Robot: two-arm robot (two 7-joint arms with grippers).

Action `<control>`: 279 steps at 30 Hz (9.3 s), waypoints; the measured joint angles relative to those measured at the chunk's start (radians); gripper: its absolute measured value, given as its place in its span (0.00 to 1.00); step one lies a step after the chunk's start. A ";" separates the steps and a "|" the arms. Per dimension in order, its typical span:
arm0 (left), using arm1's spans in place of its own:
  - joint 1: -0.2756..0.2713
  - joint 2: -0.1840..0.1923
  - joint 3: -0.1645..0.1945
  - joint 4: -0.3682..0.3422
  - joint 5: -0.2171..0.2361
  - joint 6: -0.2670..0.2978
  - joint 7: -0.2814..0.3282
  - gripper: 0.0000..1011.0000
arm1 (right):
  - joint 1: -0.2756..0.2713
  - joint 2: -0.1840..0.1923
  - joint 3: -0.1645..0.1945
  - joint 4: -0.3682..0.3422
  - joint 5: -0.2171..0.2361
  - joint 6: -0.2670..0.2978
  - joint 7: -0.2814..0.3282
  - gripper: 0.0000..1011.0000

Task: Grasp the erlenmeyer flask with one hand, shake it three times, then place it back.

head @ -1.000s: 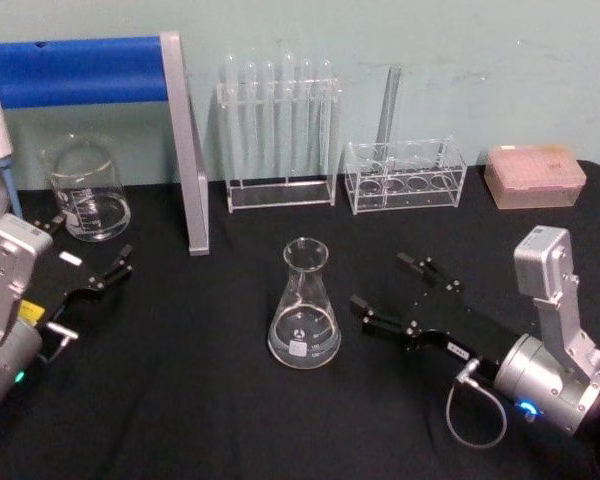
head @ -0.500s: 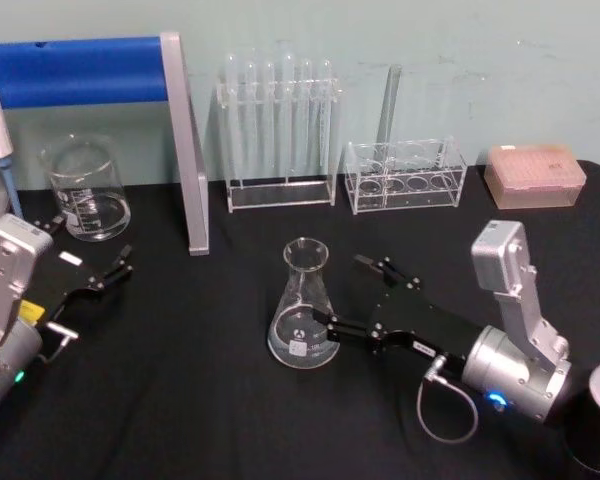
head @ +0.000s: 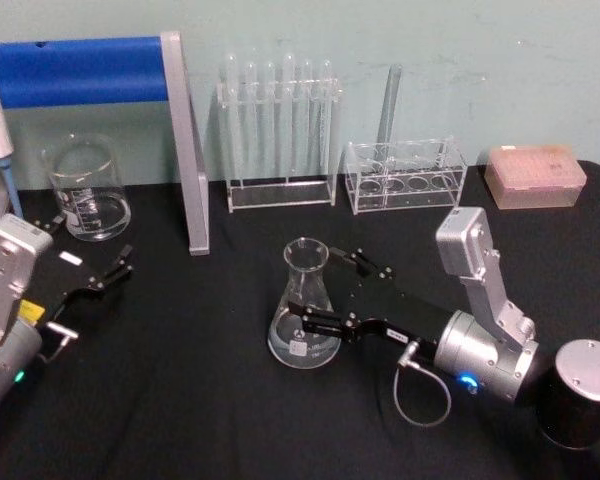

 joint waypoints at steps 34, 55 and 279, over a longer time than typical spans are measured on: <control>0.000 0.000 0.000 0.000 0.000 0.000 0.000 0.99 | 0.062 -0.068 -0.004 0.094 -0.022 -0.014 0.005 0.99; 0.000 0.000 0.000 0.000 0.000 0.000 0.000 0.99 | 0.060 -0.066 -0.004 0.092 -0.020 -0.014 0.005 0.45; 0.000 0.000 0.000 0.000 0.000 0.000 0.000 0.99 | 0.074 -0.079 0.022 -0.113 -0.076 0.077 -0.142 0.44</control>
